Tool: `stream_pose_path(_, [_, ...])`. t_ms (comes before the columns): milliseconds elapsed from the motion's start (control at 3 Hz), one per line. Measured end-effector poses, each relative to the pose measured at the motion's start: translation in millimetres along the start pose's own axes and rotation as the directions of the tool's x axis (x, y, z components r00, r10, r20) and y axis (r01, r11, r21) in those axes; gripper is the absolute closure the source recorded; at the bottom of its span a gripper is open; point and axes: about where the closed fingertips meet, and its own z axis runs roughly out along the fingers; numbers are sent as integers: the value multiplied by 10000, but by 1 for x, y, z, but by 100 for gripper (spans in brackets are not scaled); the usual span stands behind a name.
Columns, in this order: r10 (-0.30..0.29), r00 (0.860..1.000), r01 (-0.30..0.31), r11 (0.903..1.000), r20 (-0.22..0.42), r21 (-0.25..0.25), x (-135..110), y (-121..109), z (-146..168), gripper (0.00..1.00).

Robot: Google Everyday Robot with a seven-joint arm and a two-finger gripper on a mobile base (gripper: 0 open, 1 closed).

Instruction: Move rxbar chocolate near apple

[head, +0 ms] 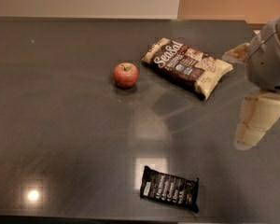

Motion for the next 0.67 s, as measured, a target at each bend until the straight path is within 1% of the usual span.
stream_pose_path(333, [-1139, 9933, 1151, 9905, 202, -749, -19, 36, 51, 0])
stream_pose_path(667, [-1866, 9822, 1877, 9699, 218, -1549, -23, 63, 94, 0])
